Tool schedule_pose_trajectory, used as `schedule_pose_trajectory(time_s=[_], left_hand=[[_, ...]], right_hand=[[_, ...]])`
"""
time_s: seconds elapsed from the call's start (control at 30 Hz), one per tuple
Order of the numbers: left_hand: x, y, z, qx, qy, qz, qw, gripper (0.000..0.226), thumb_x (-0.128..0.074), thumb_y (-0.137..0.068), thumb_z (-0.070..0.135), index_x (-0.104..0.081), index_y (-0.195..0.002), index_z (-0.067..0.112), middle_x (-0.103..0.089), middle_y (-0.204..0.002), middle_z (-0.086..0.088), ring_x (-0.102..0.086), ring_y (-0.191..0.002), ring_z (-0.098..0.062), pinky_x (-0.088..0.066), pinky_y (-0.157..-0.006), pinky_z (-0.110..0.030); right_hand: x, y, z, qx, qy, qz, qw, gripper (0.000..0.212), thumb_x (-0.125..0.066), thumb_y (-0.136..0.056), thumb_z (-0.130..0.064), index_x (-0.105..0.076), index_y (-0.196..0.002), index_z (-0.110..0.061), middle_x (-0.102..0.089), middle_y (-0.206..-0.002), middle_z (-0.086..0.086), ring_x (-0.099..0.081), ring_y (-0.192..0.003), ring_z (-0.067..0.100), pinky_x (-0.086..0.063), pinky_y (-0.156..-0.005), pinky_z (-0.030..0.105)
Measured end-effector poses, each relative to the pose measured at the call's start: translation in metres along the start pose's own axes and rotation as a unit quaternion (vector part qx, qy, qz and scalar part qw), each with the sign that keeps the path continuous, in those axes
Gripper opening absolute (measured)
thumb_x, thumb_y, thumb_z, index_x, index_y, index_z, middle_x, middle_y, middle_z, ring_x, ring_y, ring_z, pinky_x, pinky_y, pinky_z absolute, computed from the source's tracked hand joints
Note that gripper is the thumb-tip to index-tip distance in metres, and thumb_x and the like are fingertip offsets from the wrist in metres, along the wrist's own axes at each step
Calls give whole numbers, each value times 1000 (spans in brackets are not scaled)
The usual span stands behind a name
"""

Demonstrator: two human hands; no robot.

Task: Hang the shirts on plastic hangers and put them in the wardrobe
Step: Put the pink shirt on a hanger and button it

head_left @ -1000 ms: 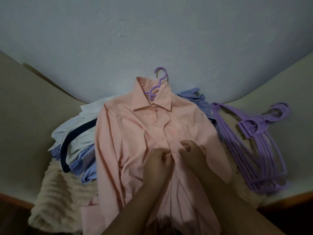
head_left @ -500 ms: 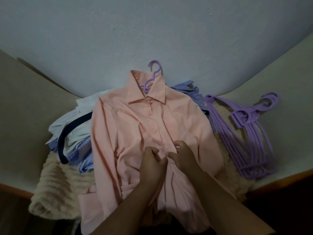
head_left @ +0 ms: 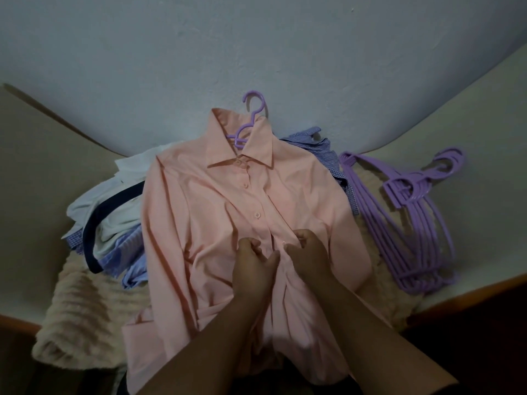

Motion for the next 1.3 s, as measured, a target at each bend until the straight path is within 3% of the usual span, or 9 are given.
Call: schedule_pose_trajectory(time_s=[0.2,0.3,0.4,0.6,0.8,1.03,1.13,1.23,1.3], left_hand=[[0,-9,2,0,17,25,1000,15,-57,-90,17,-45,-97,20,-58,-80,6,-60,-74,-14,-47,-67,-25],[12,-1,6,7,101,40,994,29,-56,-88,5,-46,-97,30,-59,-83,6,-59,-75,-15,-42,-62,-9],[21,9,1,44,223,23,974,29,-56,-89,0,-49,-110,20,-61,-84,0,-58,-77,-13,-42,-61,-3],[31,14,-3,95,305,-43,947,32,-58,-89,-2,-48,-112,16,-55,-83,-3,-56,-77,-14,-48,-83,-27],[28,19,-7,116,310,-64,941,33,-63,-85,-2,-52,-112,13,-63,-79,-4,-62,-81,-18,-50,-92,-38],[29,17,-15,111,293,-40,949,30,-69,-83,8,-54,-105,22,-70,-99,-9,-67,-95,-24,-52,-94,-43],[29,16,-15,112,285,-37,951,29,-67,-84,8,-54,-101,26,-70,-101,-10,-68,-94,-22,-55,-90,-39],[29,15,-16,110,290,-34,950,28,-64,-86,13,-56,-113,15,-71,-96,-7,-69,-88,-20,-57,-82,-35],[30,15,-17,107,291,-37,950,33,-61,-88,20,-57,-119,9,-72,-92,-7,-69,-83,-21,-56,-75,-32]], right_hand=[[11,-4,-5,17,6,5,1000,25,-56,-87,-6,-60,-112,-8,-62,-100,2,-57,-93,16,-43,-80,24],[7,-1,-4,12,3,-12,1000,23,-58,-87,-7,-63,-109,-6,-63,-95,2,-59,-90,17,-44,-78,24],[-1,8,-3,-4,-22,-22,1000,16,-61,-86,-10,-66,-101,-7,-67,-90,4,-61,-85,20,-46,-74,25],[-8,30,-13,6,-59,-17,998,15,-61,-87,-15,-68,-100,-10,-67,-84,-2,-59,-75,10,-45,-65,20],[-10,41,-20,-4,-115,-20,993,21,-61,-86,-6,-68,-105,-8,-68,-86,-2,-62,-76,8,-47,-64,16],[-11,45,-21,-7,-132,-35,991,22,-63,-83,-6,-65,-105,-8,-67,-89,0,-63,-85,16,-53,-74,24],[-13,44,-22,2,-127,-38,991,18,-65,-82,-6,-63,-100,-11,-66,-90,1,-63,-83,15,-50,-69,17],[-11,41,-20,15,-123,-14,992,20,-68,-80,-6,-57,-94,-15,-66,-98,7,-64,-90,20,-50,-71,17],[-11,40,-19,28,-124,-2,992,24,-68,-80,-4,-53,-94,-18,-64,-105,10,-63,-93,19,-48,-68,10]])
Point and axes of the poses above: each hand's wrist, its own y-axis away from the middle knuckle, its own x-axis out of the back of the hand, z = x × y, the point moved 8 cm from there along -y, towards the middle knuckle
